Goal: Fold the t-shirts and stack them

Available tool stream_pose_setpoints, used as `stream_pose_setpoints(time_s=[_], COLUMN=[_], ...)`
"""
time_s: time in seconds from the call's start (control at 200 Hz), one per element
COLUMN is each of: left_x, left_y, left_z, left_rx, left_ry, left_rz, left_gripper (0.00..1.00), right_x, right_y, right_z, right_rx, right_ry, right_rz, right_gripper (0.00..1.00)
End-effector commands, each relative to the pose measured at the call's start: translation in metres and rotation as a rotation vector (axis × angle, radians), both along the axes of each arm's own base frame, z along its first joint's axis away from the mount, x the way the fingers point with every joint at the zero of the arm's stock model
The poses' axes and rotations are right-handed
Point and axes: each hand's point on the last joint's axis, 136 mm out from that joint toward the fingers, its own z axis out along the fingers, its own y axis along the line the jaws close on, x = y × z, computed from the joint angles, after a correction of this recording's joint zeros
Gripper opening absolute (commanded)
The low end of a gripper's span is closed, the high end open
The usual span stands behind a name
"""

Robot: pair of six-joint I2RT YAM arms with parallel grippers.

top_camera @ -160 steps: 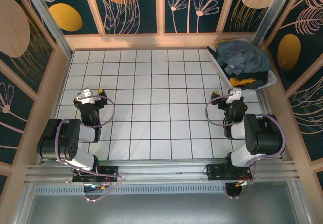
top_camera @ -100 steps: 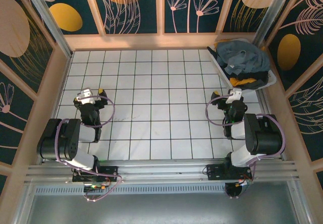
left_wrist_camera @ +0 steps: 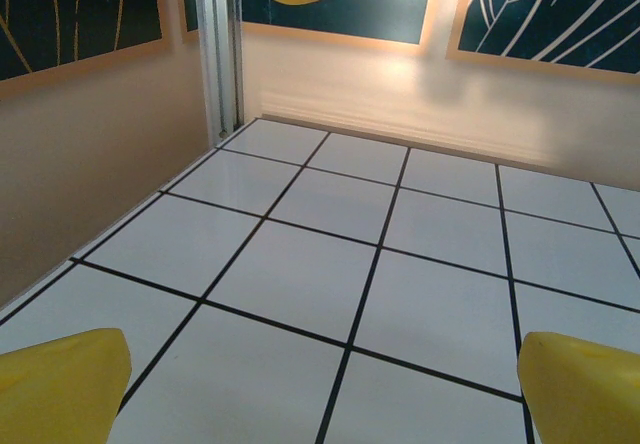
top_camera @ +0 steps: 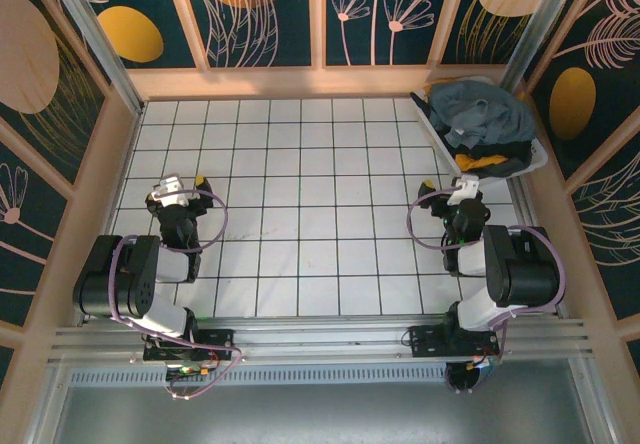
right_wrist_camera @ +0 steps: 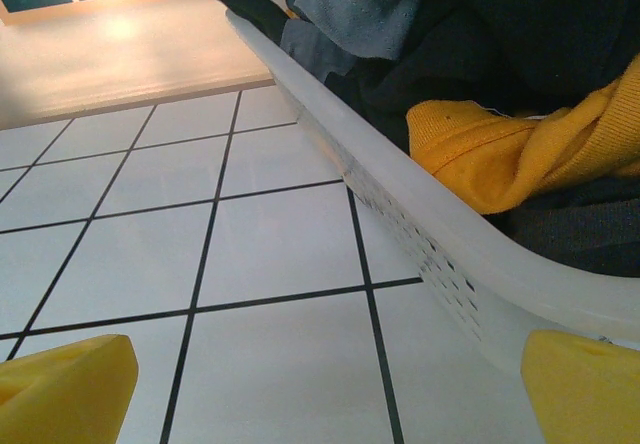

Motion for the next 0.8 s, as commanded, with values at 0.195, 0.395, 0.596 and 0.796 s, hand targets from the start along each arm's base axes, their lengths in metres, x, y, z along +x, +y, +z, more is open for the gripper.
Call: stream_pose_setpoints(time_s=[0.195,0.395,0.596,0.796], left_x=[0.007,0.041,0.117,0.132], left_y=[-0.017,-0.014,-0.092,-0.181], left_z=[0.079,0.176,0.223,0.223], left_rx=[0.066,-0.366,-0.617,-0.716], left_ry=[-0.088,-0.133,0.017,0.153], left_rz=[0.042,0.231,-0.109,-0.412], left_gripper=[0.99,0.99,0.99,0.92], right_x=[0.007,0.030,0.070,0.102], right_y=[0.006,-0.006,-0.063,-0.096], right_z=[0.114,0.252,0.269,0.199], right_rx=[-0.074,0.300,0.368,0.432], right_ry=[-0.185,-0.080,0.074,0.374], right_rz=[-0.129,-0.263,-0.494,-0.572], right_gripper=[0.99,0.99,0.92,0.91])
